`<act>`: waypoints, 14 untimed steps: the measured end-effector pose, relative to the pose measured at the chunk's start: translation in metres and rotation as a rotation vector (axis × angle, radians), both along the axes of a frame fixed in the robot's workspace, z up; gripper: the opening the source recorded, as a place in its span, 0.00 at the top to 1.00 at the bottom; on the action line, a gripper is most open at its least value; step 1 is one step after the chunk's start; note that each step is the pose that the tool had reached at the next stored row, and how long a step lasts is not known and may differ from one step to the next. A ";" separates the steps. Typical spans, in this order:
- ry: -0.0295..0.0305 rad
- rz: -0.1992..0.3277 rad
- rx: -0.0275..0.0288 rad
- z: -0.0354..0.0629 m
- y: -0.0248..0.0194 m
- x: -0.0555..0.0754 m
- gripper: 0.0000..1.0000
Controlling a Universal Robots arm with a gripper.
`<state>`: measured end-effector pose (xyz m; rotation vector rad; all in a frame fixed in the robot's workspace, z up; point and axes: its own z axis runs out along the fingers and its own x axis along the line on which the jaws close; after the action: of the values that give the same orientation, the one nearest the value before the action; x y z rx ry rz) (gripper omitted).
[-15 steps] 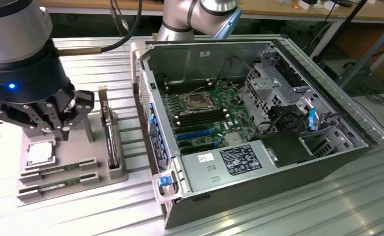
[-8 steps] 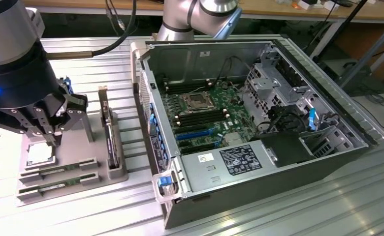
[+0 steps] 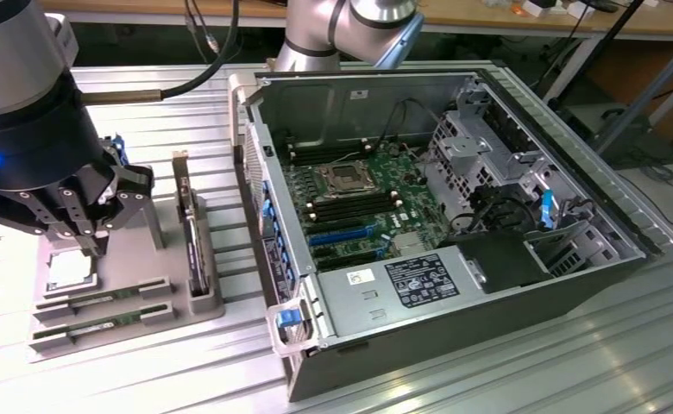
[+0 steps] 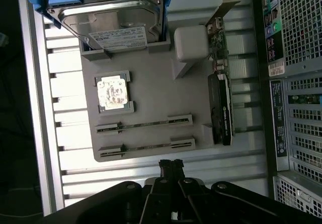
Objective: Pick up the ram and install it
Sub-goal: 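Pick up the ram and move it above insertion slot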
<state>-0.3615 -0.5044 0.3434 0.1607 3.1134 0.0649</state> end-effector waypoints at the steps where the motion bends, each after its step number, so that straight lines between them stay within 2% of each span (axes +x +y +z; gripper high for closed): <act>1: 0.0000 0.000 0.0000 0.0000 0.0000 0.000 0.90; 6: 0.0001 0.002 -0.0020 0.0000 0.0001 0.000 0.90; 8: -0.0001 0.003 -0.0085 -0.0002 0.0012 0.000 0.90; 9: -0.0002 0.026 -0.0086 -0.0003 0.0012 0.000 0.90; 10: -0.0005 0.096 -0.0086 -0.0006 0.0012 0.000 0.77; 13: -0.0009 0.179 -0.0085 -0.0010 0.0012 0.000 0.58; 14: -0.0010 0.201 -0.0085 -0.0011 0.0012 0.000 0.58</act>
<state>-0.3615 -0.5032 0.3423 -0.1524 3.1169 0.0552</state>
